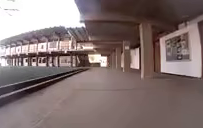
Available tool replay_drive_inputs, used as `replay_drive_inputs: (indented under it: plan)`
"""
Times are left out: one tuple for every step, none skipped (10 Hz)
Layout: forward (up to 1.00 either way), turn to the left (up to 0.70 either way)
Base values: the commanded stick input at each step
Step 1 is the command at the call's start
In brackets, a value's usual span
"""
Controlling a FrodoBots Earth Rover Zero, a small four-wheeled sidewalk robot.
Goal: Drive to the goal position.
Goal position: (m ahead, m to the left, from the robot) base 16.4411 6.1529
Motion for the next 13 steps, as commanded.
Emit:
replay_drive_inputs:
  plan:
    - [0.5, 0.0]
    - [0.5, 0.0]
    - [0.5, 0.0]
    - [0.5, 0.0]
    - [0.5, 0.0]
    - [0.5, 0.0]
    - [0.5, 0.0]
    - [0.5, 0.0]
    - [0.5, 0.0]
    - [0.5, 0.0]
    - [0.5, 0.0]
    - [0.5, 0.0]
    - [0.5, 0.0]
